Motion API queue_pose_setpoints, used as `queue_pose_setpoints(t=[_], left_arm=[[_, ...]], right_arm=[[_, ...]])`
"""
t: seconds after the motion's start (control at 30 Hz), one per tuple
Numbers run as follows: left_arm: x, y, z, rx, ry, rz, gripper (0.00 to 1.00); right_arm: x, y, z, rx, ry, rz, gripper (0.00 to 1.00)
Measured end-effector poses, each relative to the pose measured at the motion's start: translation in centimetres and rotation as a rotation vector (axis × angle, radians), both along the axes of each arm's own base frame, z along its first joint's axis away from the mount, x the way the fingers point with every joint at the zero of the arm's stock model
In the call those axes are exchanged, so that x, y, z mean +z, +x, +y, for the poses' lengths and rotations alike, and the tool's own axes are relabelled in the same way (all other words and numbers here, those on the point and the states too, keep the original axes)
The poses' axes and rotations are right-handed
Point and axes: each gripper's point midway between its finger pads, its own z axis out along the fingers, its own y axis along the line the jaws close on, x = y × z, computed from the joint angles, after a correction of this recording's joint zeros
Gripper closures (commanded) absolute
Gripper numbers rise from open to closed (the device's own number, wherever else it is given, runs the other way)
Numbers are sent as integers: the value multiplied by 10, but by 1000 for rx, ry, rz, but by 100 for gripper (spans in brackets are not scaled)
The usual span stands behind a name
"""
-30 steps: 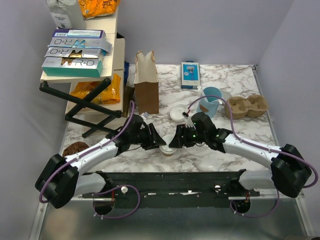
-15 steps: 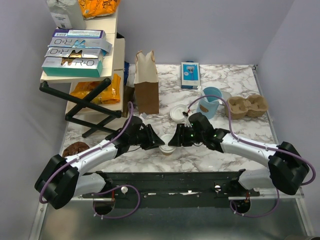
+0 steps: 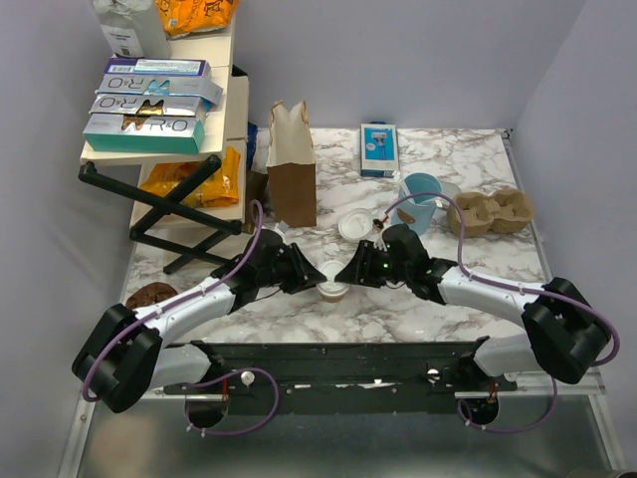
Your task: Pack the takeout coffee
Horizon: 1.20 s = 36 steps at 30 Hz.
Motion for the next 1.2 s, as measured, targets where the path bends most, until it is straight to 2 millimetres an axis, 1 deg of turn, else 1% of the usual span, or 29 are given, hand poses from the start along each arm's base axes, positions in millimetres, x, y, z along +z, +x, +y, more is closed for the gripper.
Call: queue_pose_setpoints(t=[0.07,0.1,0.17,0.2,0.27,0.3,0.4,0.47,0.5,0.57,0.6,0.67,0.73,0.8,0.97,1.13,1.17,1.2], left_arm=[[0,1,1,9,6,1,60],[0,2,1,10,7,0,52],[3,3,0,8,2,-12,45],[5,3,0,5,-1,-22,38],[4,2,2,3,10,-25,29],[4,2,3,1,17,-26,24],[4,-2,5,-26,49,-32,16],[7,-2,5,-38,61,-36,14],[12,0,4,-44,68,-46,9],[21,4,3,-49,76,-70,5],[29,8,2,-48,79,-88,1],[39,12,3,-44,82,-120,1],[45,14,5,-36,84,-141,1],[45,14,6,-33,92,-148,1],[34,19,10,-22,127,-127,1],[19,30,10,-3,144,-96,7],[15,32,10,-1,145,-89,7],[14,34,9,1,142,-87,10]], right_arm=[[0,2,2,2,26,6,60],[1,2,3,9,39,6,56],[2,2,3,15,47,1,49],[5,2,4,18,49,-7,45],[10,3,3,26,42,-27,36],[12,4,2,30,33,-35,34],[16,7,0,45,-14,-47,29],[21,10,-1,50,-39,-57,26],[25,12,0,50,-43,-62,25],[32,18,0,43,-54,-78,23],[35,20,0,39,-58,-86,22],[37,23,-1,29,-69,-96,22],[34,23,-4,19,-86,-90,22],[32,23,-6,14,-96,-85,22],[25,25,-6,1,-105,-67,26],[21,29,-3,-20,-95,-60,31],[21,30,-2,-24,-90,-60,34],[20,31,-1,-27,-87,-58,36]])
